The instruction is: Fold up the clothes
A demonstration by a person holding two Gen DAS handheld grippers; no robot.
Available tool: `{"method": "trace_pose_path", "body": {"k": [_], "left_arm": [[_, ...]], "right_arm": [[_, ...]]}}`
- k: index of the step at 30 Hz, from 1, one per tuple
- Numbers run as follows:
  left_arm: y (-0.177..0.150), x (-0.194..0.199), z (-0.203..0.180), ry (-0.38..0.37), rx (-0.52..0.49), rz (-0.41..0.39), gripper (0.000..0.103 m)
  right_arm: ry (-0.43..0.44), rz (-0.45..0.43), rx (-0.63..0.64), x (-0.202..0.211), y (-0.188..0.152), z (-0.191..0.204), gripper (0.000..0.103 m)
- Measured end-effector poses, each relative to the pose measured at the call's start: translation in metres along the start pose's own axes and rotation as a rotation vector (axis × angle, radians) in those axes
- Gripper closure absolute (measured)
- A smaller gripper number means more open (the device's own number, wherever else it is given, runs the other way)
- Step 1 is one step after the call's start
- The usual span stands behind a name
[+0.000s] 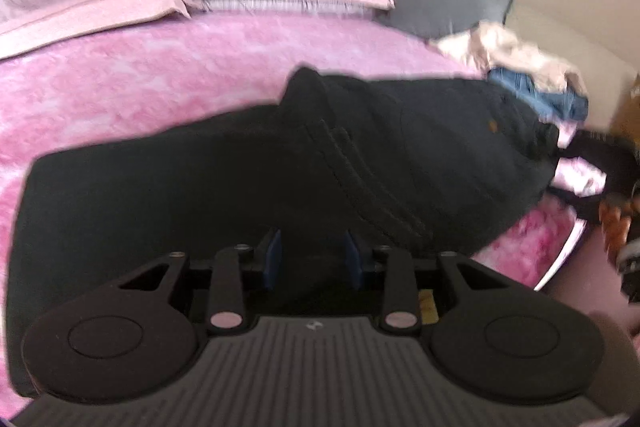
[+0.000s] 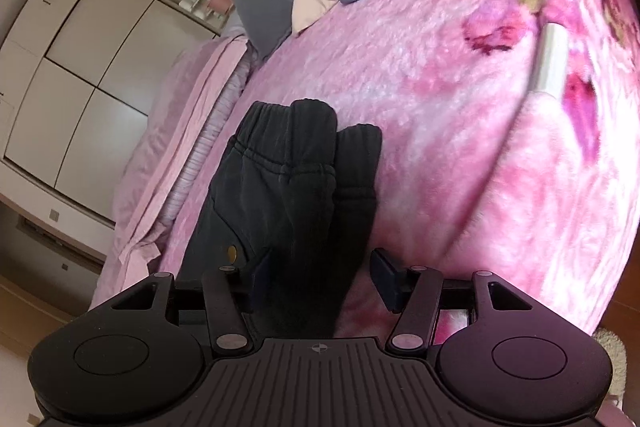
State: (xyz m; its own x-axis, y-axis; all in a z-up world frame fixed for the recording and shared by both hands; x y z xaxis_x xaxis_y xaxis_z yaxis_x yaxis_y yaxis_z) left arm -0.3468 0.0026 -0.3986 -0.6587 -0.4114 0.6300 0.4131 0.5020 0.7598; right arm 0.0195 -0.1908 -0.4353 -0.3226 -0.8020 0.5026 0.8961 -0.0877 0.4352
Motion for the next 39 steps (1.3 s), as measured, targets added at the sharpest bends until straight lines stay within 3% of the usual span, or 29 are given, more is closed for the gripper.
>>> {"method": "trace_pose_path", "body": {"k": [3,8,13,20,21,24,27,36,39], "left_arm": [[-0.004,-0.004,-0.003,0.021,-0.028,-0.018,0.073],[-0.001,0.009,0.005,0.012,0.049,-0.029,0.074],[-0.006,0.029,0.028,0.030,0.136,-0.040,0.076],[-0.009,0.042,0.045,0.040,0.197,-0.048,0.076],[-0.009,0.044,0.047,0.048,0.200,-0.050,0.076],[-0.010,0.051,0.055,0.076,0.222,-0.051,0.076],[-0.013,0.064,0.070,0.094,0.269,-0.075,0.077],[-0.032,0.115,0.128,0.135,0.458,-0.159,0.077],[-0.038,0.132,0.147,0.149,0.521,-0.187,0.078]], "right_arm": [[0.010,-0.021,0.016,-0.004,-0.002,0.002,0.046],[0.016,-0.009,0.026,-0.001,-0.003,0.003,0.046],[0.042,0.094,-0.161,0.007,0.002,-0.009,0.046],[0.005,0.070,-0.082,-0.005,0.004,0.003,0.047],[-0.001,0.067,-0.057,-0.006,0.003,0.005,0.067],[0.007,0.055,-0.003,-0.010,-0.004,0.001,0.079],[-0.003,0.045,0.089,-0.012,-0.009,0.006,0.081],[-0.192,-0.272,0.913,0.014,-0.075,0.170,0.088],[-0.093,-0.323,1.174,0.021,-0.135,0.204,0.088]]}}
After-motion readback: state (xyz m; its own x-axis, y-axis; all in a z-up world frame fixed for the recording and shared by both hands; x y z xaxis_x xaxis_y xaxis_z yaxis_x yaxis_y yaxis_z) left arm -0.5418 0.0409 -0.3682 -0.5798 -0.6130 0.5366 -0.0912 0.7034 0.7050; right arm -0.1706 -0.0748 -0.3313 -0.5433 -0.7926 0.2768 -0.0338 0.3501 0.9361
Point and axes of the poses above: each gripper's, at about its wrist camera, not at the fingertips, and x roughly against the way its jaws point, z to its left, y to its top, the point moved 3 cm from there along -x, roughly the way its jaws point, and after that the axes turned 2 degrees about -y, right-handed, at the moved point
